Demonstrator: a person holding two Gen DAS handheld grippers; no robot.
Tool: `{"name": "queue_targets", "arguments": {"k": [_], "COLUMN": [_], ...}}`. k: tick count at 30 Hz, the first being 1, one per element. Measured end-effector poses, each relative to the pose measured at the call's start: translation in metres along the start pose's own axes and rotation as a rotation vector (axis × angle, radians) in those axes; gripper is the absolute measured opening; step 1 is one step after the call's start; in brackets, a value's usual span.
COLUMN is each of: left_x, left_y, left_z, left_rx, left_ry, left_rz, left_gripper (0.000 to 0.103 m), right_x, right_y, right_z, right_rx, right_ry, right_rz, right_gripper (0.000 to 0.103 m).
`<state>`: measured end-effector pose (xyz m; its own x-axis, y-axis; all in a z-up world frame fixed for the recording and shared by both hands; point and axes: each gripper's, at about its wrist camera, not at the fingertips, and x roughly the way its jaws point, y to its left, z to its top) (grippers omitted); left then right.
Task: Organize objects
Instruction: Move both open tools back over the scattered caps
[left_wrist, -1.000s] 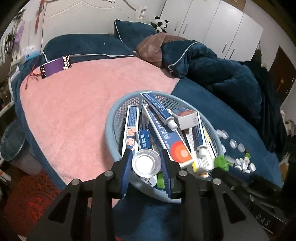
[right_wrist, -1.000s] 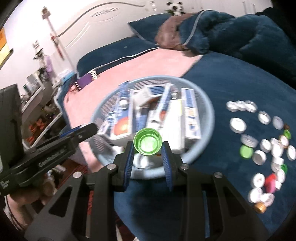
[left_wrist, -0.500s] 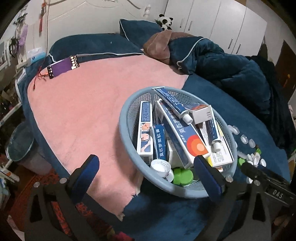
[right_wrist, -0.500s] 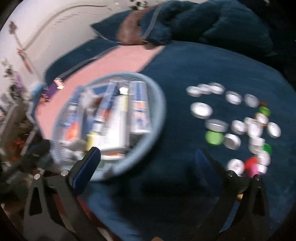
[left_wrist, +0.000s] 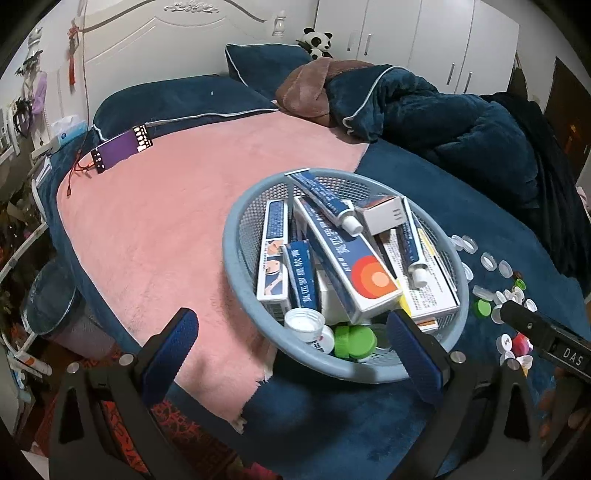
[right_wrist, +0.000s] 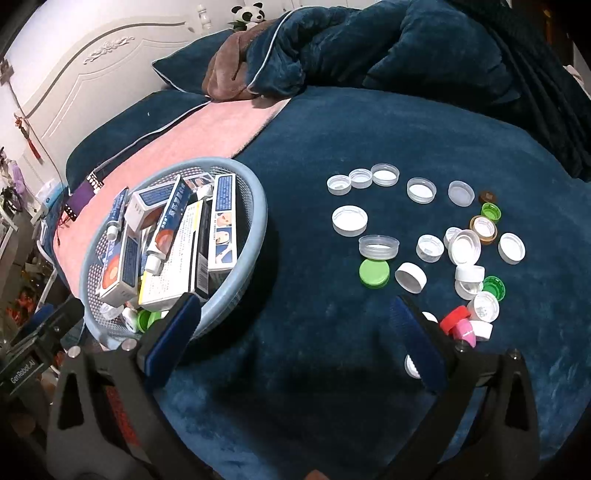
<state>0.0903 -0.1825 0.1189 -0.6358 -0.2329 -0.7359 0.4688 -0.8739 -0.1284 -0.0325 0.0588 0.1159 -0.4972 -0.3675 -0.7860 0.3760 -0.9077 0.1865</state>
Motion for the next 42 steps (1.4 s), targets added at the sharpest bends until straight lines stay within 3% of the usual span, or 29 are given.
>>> {"name": "queue_targets", "arguments": {"k": [17, 42], "left_x": [-0.006, 0.002], "left_y": [-0.028, -0.115], "left_z": [0.002, -0.005], "left_rx": [0.040, 0.185], "left_ry": [-0.007, 0.014], "left_rz": [-0.037, -0.138], "left_gripper": [0.102, 0.102], "right_x": [-0.010, -0.025], "right_y": [-0.035, -0.139], "right_z": [-0.006, -0.029], "right_rx": [0.062, 0.259], "right_ry": [-0.010, -0.002], "right_rz": [-0.043, -0.140], "right_gripper": [0.103, 0.103]}}
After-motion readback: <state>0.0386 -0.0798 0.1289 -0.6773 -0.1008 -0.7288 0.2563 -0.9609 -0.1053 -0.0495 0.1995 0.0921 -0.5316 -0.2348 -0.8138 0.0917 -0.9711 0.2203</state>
